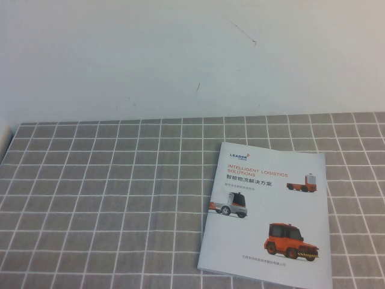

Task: Close book
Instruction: 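Close the open booklet and leave it lying on the table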

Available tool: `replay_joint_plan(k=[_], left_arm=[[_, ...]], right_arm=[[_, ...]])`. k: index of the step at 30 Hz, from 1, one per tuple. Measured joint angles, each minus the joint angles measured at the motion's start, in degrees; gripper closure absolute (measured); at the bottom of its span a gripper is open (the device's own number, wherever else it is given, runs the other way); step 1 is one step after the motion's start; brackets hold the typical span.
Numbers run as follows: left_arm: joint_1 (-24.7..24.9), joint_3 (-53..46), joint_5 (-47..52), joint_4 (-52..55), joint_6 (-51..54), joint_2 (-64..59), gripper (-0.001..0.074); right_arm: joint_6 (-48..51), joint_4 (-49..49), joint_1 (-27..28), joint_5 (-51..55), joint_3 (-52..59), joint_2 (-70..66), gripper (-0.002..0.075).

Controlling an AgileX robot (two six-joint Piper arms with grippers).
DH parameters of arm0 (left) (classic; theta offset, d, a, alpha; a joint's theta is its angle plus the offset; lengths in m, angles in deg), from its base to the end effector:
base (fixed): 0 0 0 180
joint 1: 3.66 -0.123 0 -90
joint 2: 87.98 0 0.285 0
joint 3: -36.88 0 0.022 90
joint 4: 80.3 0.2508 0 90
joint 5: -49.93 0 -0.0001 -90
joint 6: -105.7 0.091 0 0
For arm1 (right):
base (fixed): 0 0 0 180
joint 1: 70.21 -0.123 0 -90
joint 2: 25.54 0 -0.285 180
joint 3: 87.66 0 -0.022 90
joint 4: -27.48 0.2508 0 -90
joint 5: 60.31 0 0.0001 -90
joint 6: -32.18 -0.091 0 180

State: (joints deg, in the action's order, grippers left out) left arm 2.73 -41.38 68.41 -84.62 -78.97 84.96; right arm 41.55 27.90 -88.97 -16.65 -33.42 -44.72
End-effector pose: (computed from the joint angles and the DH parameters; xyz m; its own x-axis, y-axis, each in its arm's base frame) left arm 0.0531 -0.0081 0.1787 -0.2539 -0.1249 -0.9591 0.0967 0.9834 -0.1537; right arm 0.0433 0.0152 0.2678 -0.3743 -0.2935 -0.8796 -0.3897 0.9105 -0.1380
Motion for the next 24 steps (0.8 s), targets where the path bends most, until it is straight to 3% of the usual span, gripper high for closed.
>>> replay_joint_plan(k=[24], left_arm=[[-3.1,0.1,0.1,0.1,2.5,0.0,0.0739]], right_arm=[[0.0,0.0,0.0,-0.1,0.0,0.0,0.0729]])
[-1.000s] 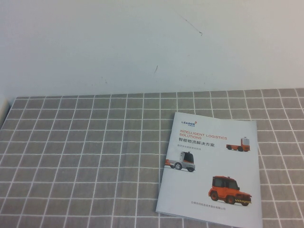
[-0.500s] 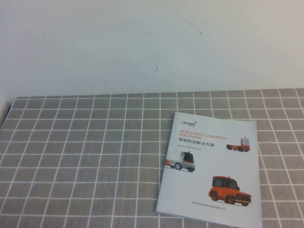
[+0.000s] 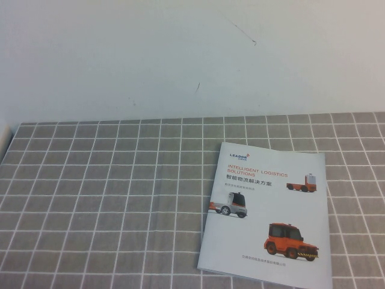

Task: Close book
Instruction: 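Close the open booklet and leave it lying on the table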

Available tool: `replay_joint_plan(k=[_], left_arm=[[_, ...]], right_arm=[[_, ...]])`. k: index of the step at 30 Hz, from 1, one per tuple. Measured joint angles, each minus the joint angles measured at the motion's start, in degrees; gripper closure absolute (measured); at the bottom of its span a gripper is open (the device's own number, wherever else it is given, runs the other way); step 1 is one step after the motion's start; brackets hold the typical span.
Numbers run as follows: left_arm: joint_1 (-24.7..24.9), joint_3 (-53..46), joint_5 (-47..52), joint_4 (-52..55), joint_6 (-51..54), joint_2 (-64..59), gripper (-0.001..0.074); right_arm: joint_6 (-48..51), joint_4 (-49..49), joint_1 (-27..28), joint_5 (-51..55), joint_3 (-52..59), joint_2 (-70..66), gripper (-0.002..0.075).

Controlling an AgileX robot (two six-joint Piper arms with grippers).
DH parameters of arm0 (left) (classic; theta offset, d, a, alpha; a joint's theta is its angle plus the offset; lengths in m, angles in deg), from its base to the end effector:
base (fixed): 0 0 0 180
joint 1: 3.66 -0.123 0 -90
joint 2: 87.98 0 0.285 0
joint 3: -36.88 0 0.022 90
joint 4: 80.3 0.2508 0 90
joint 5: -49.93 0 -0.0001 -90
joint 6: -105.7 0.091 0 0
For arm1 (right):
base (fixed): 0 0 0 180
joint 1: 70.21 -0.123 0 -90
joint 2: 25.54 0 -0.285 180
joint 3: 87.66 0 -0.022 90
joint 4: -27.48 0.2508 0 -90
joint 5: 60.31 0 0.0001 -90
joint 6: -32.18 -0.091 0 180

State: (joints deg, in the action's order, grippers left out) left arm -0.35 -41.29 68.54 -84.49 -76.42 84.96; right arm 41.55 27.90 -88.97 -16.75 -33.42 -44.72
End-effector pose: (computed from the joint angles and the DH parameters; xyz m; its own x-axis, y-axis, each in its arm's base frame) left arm 0.0534 -0.0052 0.1790 -0.2452 -0.0921 -0.9651 0.0546 0.9926 -0.1086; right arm 0.0434 0.0152 0.2679 -0.3729 -0.2930 -0.8804 -0.3895 0.9106 -0.1382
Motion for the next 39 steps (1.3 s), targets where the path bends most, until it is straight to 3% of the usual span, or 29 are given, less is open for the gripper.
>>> replay_joint_plan(k=[18,29,33,39], left_arm=[[0.0,0.0,0.2,0.0,0.0,0.0,0.0739],[0.0,0.0,0.3,0.3,0.0,0.0,0.0739],[0.0,0.0,0.3,0.3,0.0,0.0,0.0739],[0.0,0.0,0.3,0.3,0.0,0.0,0.0739]], right_arm=[[0.0,-3.4,0.4,-1.8,0.6,0.4,0.0729],[-1.6,-6.2,18.0,-23.3,17.0,12.0,0.0729],[-4.6,-5.9,19.3,-24.6,23.4,12.0,0.0729],[-7.3,-4.4,19.4,-23.3,24.2,12.0,0.0729]])
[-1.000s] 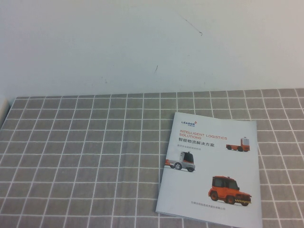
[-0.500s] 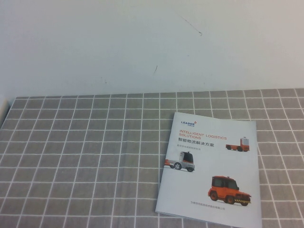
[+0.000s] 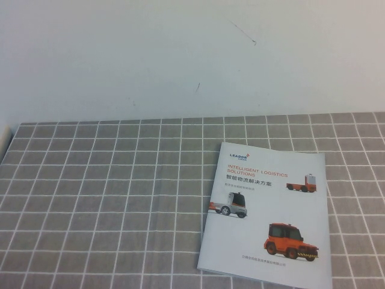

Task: Close book
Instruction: 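Close the open booklet and leave it lying on the table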

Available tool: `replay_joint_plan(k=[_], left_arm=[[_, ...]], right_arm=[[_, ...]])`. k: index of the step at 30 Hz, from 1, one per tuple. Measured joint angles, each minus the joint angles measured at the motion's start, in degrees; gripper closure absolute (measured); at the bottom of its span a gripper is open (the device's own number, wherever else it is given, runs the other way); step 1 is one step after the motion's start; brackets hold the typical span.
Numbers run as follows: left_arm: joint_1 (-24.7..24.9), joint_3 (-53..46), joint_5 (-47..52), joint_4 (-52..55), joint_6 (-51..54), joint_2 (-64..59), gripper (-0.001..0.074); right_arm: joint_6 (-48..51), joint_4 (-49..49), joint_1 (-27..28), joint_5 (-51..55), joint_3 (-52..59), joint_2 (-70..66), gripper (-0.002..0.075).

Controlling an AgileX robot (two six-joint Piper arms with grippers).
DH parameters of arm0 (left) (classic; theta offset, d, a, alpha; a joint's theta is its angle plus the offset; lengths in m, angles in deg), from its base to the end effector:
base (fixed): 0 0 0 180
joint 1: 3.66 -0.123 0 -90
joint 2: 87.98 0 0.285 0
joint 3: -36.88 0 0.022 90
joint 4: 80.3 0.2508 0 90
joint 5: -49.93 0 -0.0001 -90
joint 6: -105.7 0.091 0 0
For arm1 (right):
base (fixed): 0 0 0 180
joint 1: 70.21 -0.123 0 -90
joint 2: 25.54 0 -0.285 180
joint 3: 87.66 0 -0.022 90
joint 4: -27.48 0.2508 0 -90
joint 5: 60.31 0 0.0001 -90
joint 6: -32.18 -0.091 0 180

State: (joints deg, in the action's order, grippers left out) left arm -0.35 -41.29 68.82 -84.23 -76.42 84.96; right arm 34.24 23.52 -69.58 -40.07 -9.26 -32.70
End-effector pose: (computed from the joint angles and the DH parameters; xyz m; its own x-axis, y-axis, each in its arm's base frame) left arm 0.0533 -0.0051 0.1786 -0.2496 -0.0874 -0.9644 0.0541 0.9931 -0.1040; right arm 0.0531 -0.0028 0.1751 -0.2736 -0.0976 -0.9569 0.0065 0.9946 -0.1033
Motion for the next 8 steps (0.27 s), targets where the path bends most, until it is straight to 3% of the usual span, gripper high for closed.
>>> replay_joint_plan(k=[8], left_arm=[[0.0,0.0,0.0,0.0,0.0,0.0,0.0739]], right_arm=[[-3.4,0.4,0.0,-0.1,0.0,0.0,0.0729]])
